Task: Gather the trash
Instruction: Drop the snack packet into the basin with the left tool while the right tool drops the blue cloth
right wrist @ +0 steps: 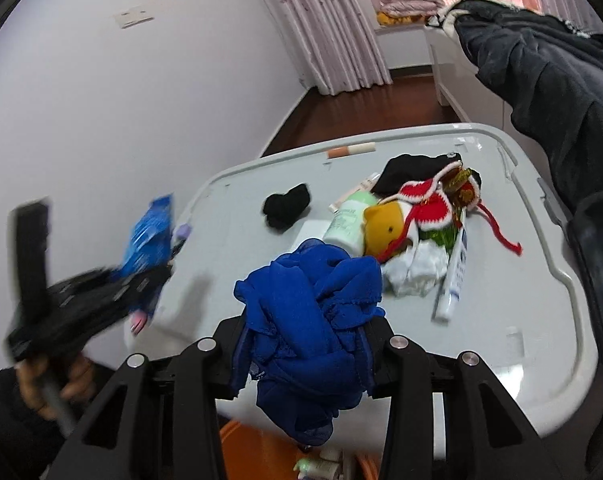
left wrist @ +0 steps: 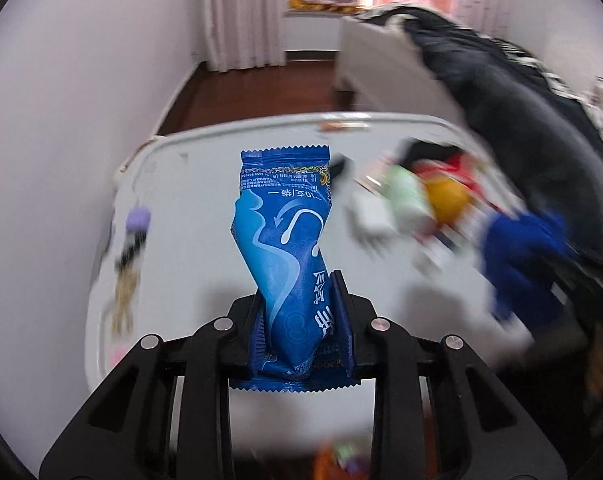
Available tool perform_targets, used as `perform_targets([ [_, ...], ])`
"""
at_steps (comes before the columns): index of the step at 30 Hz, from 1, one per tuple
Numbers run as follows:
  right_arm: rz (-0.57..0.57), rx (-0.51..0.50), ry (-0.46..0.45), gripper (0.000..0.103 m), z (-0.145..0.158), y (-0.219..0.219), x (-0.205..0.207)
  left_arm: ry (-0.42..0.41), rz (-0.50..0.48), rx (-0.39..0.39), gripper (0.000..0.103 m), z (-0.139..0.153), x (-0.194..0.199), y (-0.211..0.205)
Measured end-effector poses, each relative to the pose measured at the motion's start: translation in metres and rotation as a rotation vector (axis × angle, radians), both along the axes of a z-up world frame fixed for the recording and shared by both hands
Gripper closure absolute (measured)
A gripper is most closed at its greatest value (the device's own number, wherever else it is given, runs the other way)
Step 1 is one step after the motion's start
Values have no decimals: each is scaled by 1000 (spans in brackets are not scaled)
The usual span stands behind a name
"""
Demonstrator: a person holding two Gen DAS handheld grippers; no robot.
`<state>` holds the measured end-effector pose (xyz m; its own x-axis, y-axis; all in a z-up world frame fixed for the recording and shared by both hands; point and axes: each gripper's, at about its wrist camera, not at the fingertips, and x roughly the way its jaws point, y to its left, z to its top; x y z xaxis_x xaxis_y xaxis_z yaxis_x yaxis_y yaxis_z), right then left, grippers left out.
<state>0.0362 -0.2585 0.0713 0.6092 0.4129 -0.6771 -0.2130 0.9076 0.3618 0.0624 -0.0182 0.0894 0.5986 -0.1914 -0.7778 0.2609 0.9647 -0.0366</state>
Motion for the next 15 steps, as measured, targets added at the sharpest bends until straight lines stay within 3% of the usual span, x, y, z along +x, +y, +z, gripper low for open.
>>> perform_targets([
  [3, 3, 8, 11, 61, 4, 1, -48, 18, -41, -32, 75, -4, -71, 13],
  [6, -3, -23, 17, 61, 3, 5, -89, 34, -66, -41, 75, -22, -115, 15],
  [9, -1, -46, 38, 61, -7, 14, -122, 83, -94, -32, 74, -53, -132, 0],
  [11, -1, -52, 62, 61, -17, 21, -134, 164, -118, -28, 74, -76, -132, -8],
  [15, 23, -90, 141, 60, -47, 38, -144, 267, -151, -46, 73, -95, -130, -15],
])
